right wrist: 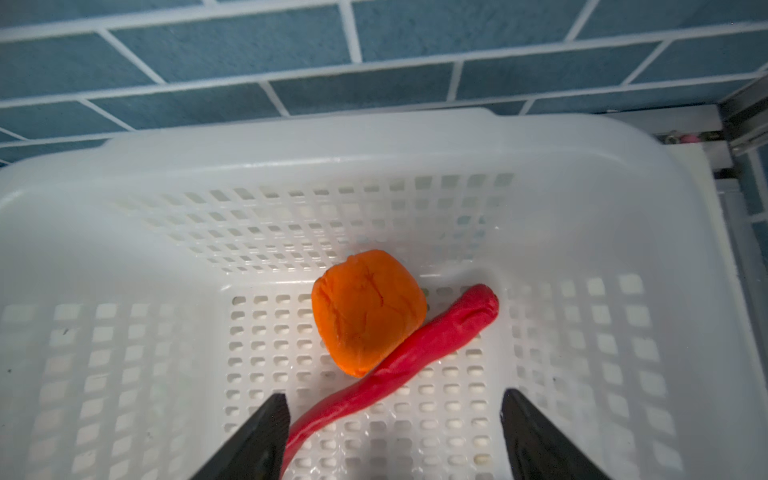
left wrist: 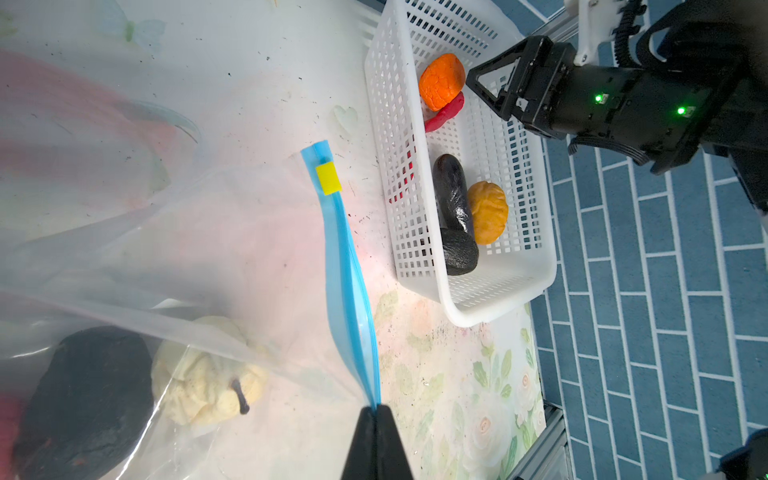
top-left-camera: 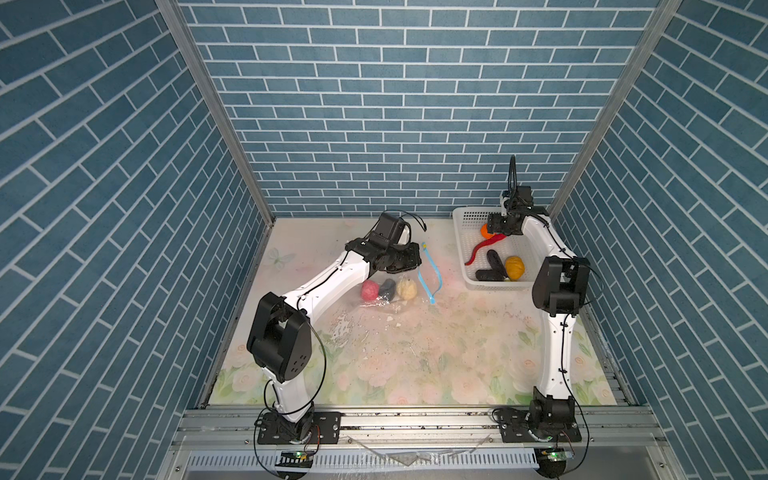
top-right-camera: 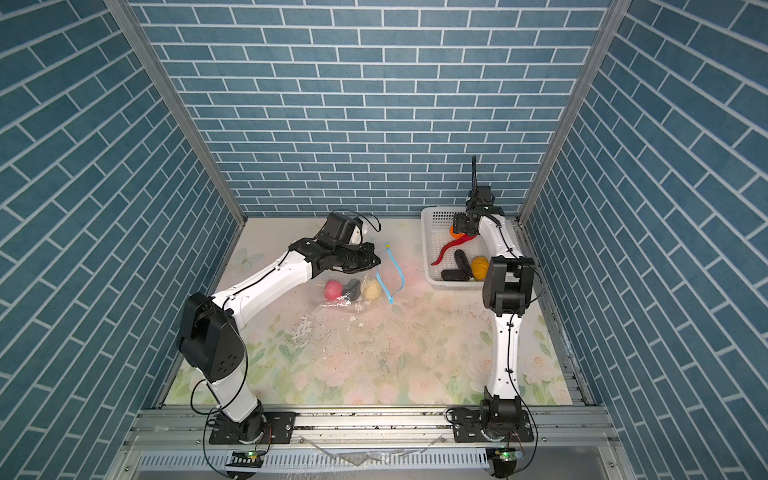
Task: Place the food in the zip-top bag and seal the zipper
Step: 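Lower the right gripper onto the orange food and close on it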
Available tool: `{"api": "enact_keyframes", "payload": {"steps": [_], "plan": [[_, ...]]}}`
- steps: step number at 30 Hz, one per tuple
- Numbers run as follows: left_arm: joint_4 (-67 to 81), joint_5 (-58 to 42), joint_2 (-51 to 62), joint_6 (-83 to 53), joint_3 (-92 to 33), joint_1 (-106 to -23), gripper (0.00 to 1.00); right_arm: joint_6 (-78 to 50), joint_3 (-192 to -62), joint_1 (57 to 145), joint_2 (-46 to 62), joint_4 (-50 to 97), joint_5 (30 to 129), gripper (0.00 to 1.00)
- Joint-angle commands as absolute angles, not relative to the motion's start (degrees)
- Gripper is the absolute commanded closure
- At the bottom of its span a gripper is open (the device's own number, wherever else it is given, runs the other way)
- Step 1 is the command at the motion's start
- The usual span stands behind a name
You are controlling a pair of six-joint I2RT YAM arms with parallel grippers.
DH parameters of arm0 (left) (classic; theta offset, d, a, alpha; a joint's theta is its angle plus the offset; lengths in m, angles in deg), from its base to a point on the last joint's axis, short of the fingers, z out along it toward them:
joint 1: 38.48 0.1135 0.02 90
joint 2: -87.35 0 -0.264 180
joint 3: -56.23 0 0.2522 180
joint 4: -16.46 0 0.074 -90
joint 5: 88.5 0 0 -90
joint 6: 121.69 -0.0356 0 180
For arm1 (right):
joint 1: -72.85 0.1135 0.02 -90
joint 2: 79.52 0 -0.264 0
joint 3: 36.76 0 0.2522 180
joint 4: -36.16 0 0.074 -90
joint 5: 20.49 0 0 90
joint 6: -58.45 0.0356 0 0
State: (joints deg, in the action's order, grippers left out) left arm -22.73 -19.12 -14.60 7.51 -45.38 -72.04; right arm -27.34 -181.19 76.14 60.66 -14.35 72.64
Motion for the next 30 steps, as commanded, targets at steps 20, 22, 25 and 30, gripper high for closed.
{"api": "enact_keyframes", "payload": {"steps": [20, 22, 25, 30], "plan": [[-25.4, -18.6, -16.7, 6.4, -48.4, -72.0, 1.00, -27.7, -193.6, 75.7, 72.0, -11.8, 79.5, 0.22], [-25.4, -18.5, -16.7, 6.4, -48.1, -72.0, 1.00, -27.1, -193.8, 75.7, 72.5, -11.3, 79.3, 0.24], [-25.6, -18.7, -16.7, 6.4, -48.2, -72.0, 1.00, -26.5, -193.8, 75.6, 72.9, -10.5, 79.3, 0.28], [-25.8, -18.4, -16.5, 6.2, -48.3, -72.0, 1.00, -25.7, -193.9, 75.6, 72.9, -9.9, 80.2, 0.34]]}}
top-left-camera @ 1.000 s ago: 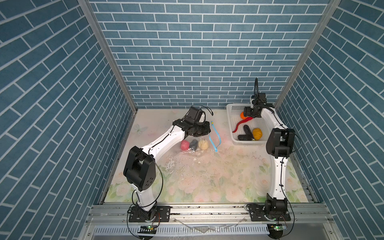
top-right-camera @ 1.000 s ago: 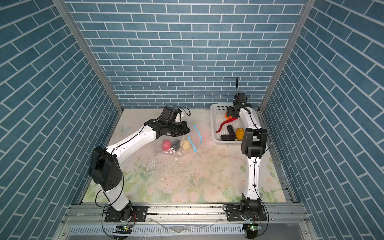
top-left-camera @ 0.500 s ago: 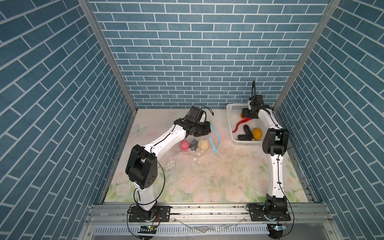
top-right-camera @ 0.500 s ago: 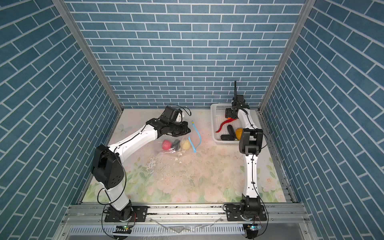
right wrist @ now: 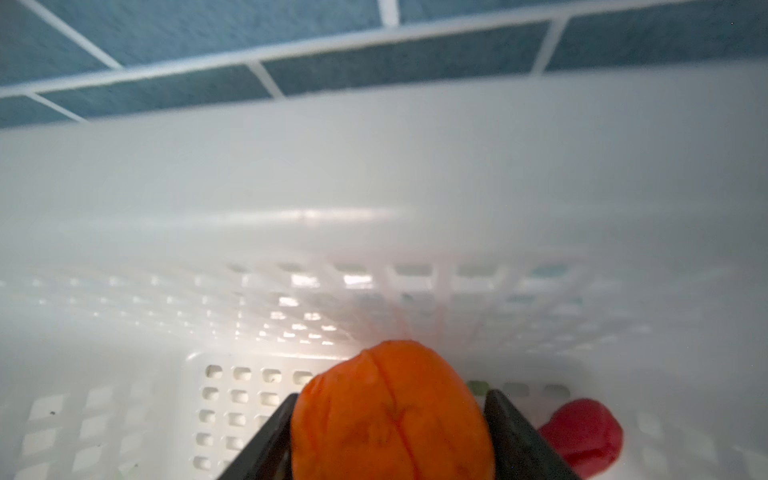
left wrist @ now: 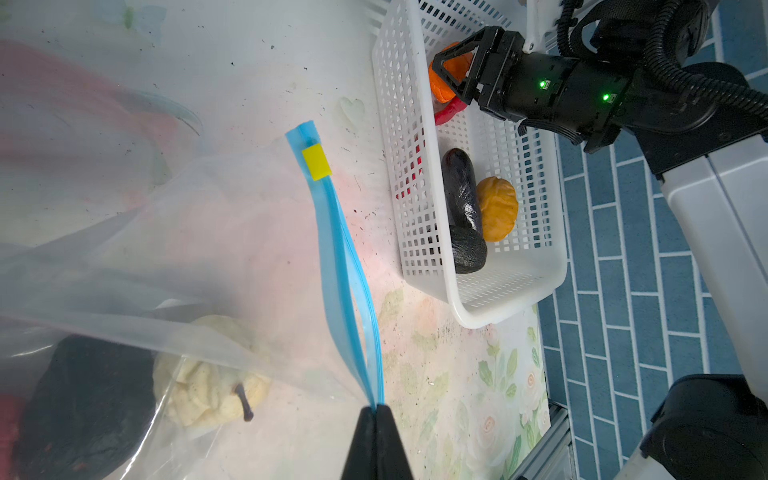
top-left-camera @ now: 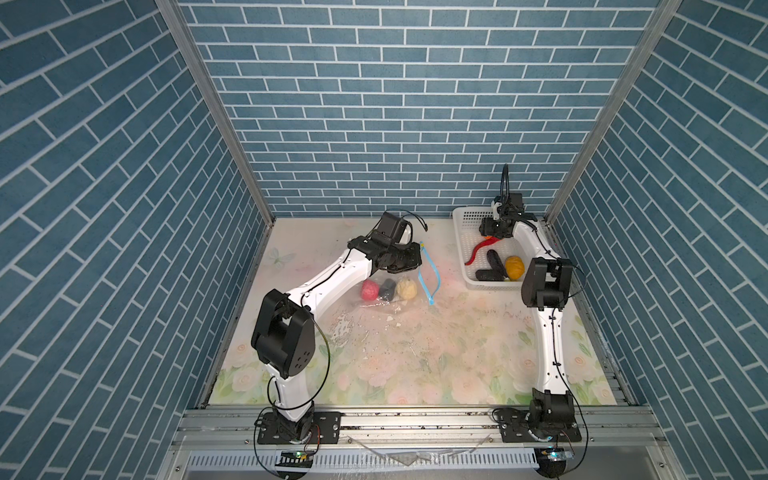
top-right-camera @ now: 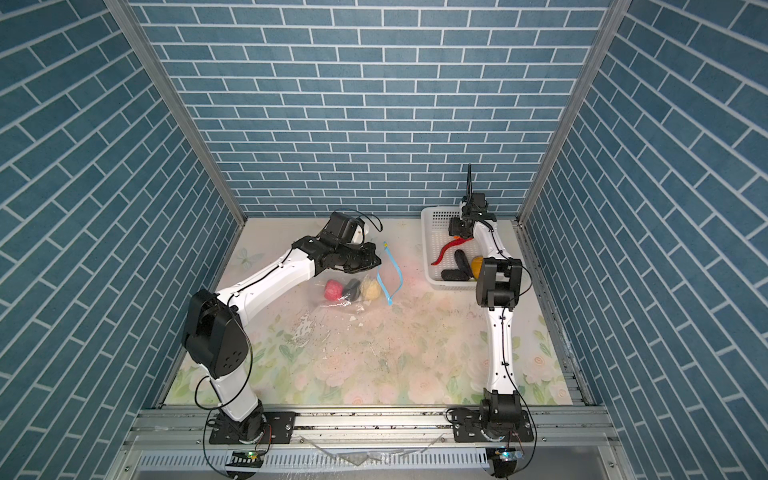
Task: Place the food in the zip-top bag and seal the zipper
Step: 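Lower the right gripper onto the orange food and close on it, then lift the orange food with the right gripper and carry it over the bag mouth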
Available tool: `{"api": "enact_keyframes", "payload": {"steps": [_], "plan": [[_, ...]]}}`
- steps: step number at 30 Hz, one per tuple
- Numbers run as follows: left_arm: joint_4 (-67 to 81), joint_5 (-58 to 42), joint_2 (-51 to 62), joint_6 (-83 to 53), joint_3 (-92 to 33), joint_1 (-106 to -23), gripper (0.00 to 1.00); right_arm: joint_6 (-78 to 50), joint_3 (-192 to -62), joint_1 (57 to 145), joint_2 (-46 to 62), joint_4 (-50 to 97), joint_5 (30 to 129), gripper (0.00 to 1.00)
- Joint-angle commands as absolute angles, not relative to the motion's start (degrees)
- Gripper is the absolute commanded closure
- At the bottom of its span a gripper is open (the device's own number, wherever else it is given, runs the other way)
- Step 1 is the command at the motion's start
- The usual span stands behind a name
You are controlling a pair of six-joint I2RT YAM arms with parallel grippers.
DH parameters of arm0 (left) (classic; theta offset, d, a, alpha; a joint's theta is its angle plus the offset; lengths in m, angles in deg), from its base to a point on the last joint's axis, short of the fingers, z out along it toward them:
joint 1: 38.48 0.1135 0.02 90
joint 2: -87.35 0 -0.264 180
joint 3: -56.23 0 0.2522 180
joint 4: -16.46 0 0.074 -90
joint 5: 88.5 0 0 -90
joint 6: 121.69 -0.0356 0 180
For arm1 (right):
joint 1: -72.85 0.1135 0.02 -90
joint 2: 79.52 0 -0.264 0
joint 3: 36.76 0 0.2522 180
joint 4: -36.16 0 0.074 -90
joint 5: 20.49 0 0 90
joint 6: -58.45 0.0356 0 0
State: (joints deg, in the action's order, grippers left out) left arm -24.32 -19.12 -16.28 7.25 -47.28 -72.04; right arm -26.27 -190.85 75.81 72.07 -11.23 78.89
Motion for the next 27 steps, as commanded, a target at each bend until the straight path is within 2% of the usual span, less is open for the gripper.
{"api": "enact_keyframes", "payload": {"steps": [1, 15, 27], "plan": [[-25.8, -18.4, -16.5, 6.2, -48.3, -72.0, 1.00, -25.7, -193.8, 75.6, 72.9, -10.0, 80.3, 0.35], [-25.2, -18.7, -16.4, 6.2, -47.6, -72.0, 1.00, -23.7, -192.5, 75.9, 69.1, -11.8, 81.4, 0.47], [-24.2, -19.1, -15.0, 6.0, -46.3, -72.0, 1.00, -21.0, -178.2, 77.1, 56.5, -10.4, 80.8, 0.48]]}}
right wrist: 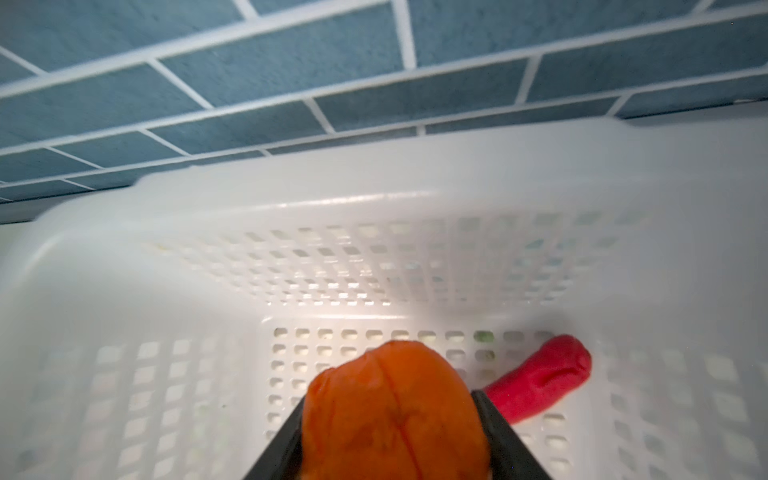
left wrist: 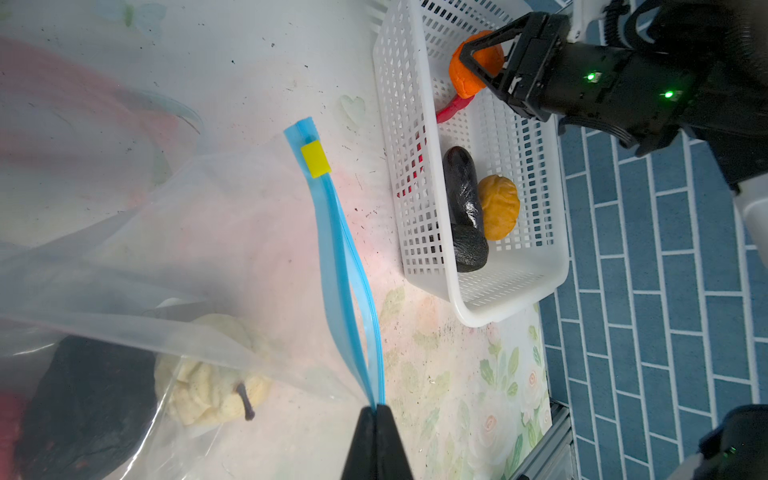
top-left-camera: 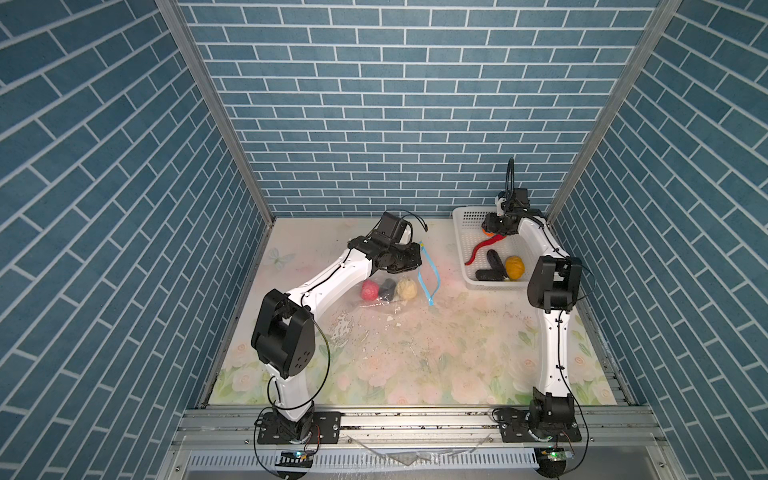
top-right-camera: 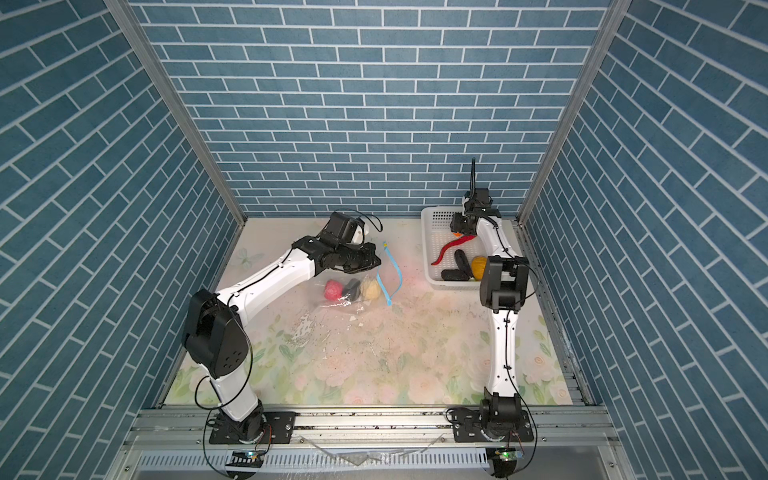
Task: Place the food in the zip-top bag and seal the zipper
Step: 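Lift the orange food with the right gripper and carry it over the bag mouth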
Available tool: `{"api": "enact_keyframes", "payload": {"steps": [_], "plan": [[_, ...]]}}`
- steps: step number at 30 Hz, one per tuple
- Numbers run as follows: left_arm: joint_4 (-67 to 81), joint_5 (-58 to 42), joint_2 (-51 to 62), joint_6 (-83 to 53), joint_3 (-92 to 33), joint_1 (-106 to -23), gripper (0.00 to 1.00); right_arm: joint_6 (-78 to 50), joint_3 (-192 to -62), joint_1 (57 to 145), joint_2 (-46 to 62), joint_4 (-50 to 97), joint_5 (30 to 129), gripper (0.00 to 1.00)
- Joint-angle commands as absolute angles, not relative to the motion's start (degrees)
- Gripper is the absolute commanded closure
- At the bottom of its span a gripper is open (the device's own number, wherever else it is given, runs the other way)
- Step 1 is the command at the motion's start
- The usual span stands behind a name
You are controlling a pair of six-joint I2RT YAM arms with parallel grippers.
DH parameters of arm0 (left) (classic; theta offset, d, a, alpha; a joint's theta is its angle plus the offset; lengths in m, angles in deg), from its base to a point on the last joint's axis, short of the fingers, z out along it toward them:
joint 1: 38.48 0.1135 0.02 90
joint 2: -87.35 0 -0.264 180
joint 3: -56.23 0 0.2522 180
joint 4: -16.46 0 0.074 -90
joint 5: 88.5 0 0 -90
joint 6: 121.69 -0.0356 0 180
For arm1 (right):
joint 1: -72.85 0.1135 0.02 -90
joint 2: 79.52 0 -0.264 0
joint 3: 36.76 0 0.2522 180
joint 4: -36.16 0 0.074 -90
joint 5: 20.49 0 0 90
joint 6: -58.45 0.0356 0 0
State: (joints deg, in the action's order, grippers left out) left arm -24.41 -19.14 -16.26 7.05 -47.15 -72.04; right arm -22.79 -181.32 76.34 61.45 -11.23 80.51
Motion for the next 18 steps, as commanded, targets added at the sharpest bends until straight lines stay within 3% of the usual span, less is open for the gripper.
{"api": "enact_keyframes", "payload": {"steps": [1, 18], "plan": [[-24.1, -19.0, -14.7, 5.9, -46.1, -72.0, 1.00, -20.8, -176.9, 77.4, 55.4, -10.3, 80.8, 0.48], [-22.6, -20.4, -14.1, 6.2, -45.2, -71.9, 1.00, -13.3, -143.6, 87.3, 29.2, -5.0, 82.1, 0.46]]}}
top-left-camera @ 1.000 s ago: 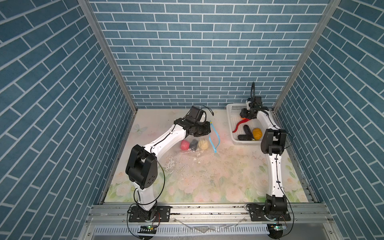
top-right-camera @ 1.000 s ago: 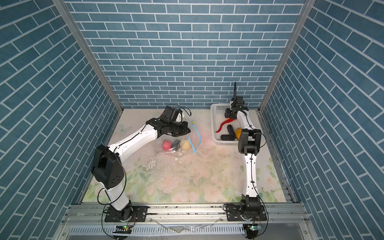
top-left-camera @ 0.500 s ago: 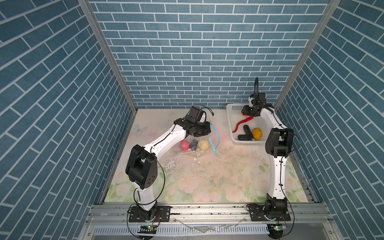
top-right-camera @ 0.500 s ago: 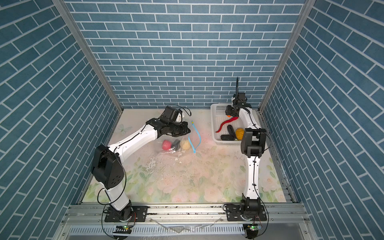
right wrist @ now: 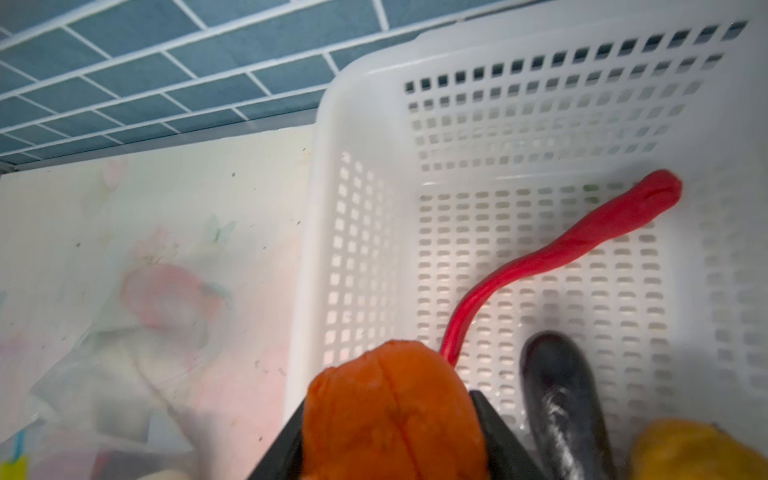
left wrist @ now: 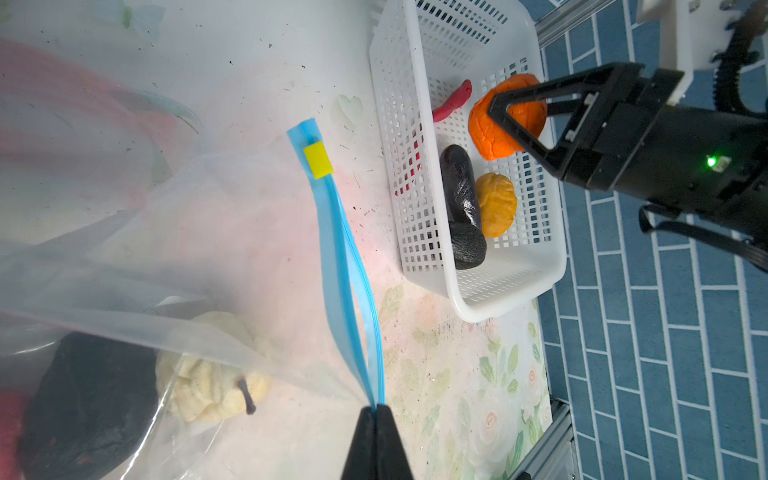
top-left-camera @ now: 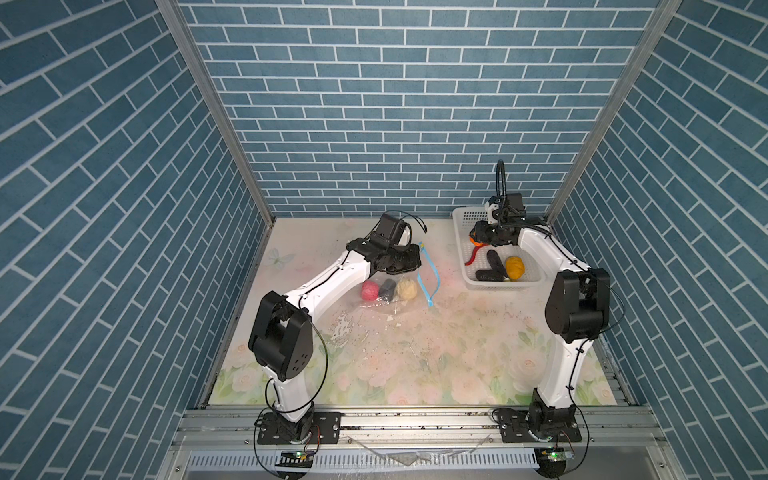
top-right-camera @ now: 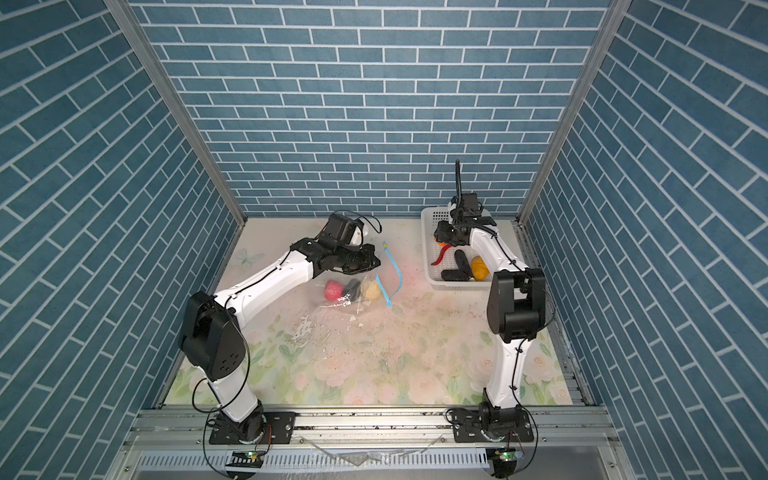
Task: Place the food in the zip-top bag and seal the zipper
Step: 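Lift the orange food with the right gripper and carry it over the bag mouth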
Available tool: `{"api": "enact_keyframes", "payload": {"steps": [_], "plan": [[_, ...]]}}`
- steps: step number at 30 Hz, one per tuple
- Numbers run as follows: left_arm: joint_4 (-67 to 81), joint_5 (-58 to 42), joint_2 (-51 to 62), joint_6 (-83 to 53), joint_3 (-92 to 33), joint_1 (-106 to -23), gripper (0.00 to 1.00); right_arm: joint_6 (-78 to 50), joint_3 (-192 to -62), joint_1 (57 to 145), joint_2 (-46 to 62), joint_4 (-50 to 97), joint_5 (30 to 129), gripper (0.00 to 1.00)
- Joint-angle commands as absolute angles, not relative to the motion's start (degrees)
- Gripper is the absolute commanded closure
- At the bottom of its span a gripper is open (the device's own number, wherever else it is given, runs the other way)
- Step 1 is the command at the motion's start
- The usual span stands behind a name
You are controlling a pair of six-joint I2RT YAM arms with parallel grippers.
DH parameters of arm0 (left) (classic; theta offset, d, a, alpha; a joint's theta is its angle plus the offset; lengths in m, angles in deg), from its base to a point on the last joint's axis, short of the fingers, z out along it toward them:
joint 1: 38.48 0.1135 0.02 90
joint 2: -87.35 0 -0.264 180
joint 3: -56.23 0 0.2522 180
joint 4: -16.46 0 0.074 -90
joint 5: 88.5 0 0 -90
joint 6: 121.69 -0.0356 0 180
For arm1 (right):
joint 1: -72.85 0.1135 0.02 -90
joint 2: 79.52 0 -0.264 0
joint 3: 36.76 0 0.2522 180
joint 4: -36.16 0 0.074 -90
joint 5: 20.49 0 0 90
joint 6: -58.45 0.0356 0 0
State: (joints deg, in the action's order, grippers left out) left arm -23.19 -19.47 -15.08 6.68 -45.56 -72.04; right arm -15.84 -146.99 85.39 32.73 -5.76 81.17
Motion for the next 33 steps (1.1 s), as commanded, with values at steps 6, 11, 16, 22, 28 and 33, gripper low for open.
{"api": "enact_keyframes", "payload": {"steps": [6, 11, 16, 22, 28, 33], "plan": [[-22.0, -21.0, -14.6, 6.4, -45.2, -71.9, 1.00, -11.9, -137.2, 92.0, 21.8, -6.4, 83.1, 0.46], [-21.8, -21.0, -14.3, 6.6, -45.0, -71.9, 1.00, -9.8, -132.5, 94.9, 18.1, -5.1, 87.5, 0.46], [-21.7, -21.1, -14.3, 6.6, -44.8, -71.9, 1.00, -7.3, -128.6, 96.0, 16.8, -2.1, 94.0, 0.46], [-21.7, -20.8, -13.9, 6.6, -44.5, -71.9, 1.00, -4.7, -125.3, 97.6, 15.5, -0.4, 96.9, 0.46], [-21.7, -20.9, -14.0, 6.6, -44.8, -72.0, 1.00, -4.6, -123.8, 99.1, 15.4, -0.5, 96.8, 0.46], [-21.6, -20.8, -13.9, 6.9, -44.5, -71.9, 1.00, -4.2, -123.2, 100.7, 16.1, -0.3, 96.7, 0.46]]}}
